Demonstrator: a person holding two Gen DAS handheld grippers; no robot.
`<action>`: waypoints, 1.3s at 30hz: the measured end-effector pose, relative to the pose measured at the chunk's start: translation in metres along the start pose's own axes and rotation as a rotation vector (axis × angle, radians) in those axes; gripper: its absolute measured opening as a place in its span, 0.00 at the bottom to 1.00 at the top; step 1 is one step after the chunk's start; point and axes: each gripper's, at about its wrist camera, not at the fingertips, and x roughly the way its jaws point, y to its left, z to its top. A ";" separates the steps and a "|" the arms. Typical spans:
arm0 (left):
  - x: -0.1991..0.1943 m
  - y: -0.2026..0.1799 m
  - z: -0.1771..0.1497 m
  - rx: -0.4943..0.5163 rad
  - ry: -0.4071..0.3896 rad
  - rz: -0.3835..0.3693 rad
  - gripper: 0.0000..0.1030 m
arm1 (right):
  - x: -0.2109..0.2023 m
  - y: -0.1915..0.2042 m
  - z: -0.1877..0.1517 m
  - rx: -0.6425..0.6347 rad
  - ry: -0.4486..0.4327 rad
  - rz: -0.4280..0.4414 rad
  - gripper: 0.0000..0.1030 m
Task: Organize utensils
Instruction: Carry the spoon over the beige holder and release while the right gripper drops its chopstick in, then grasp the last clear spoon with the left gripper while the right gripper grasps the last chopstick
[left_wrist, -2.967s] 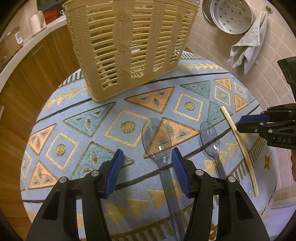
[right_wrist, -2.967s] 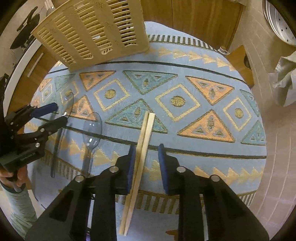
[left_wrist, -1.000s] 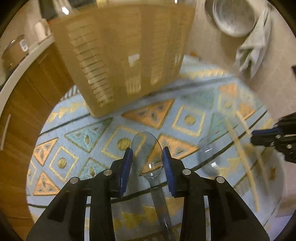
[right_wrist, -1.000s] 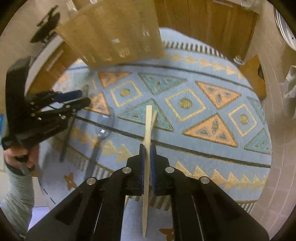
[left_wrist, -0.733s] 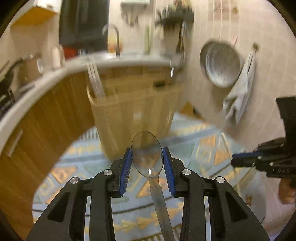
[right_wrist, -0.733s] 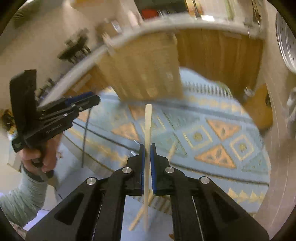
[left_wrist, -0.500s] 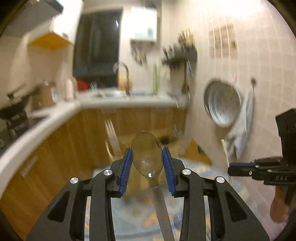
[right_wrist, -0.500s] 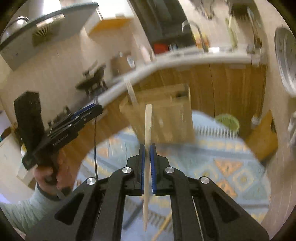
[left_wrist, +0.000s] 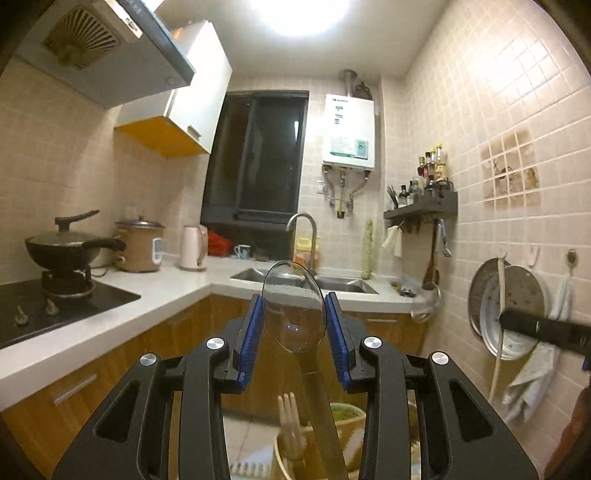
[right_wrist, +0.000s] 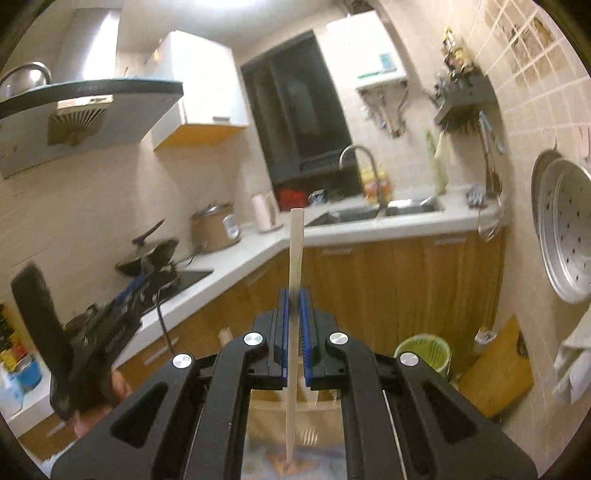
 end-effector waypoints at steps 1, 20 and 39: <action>0.005 0.000 -0.002 -0.001 -0.002 0.004 0.31 | 0.004 -0.001 0.001 -0.002 -0.014 -0.015 0.04; 0.038 0.004 -0.062 0.072 0.012 0.080 0.32 | 0.068 -0.005 -0.054 -0.072 -0.056 -0.163 0.04; -0.036 0.039 -0.016 -0.056 0.169 -0.110 0.54 | -0.031 -0.018 -0.055 0.031 0.204 -0.065 0.54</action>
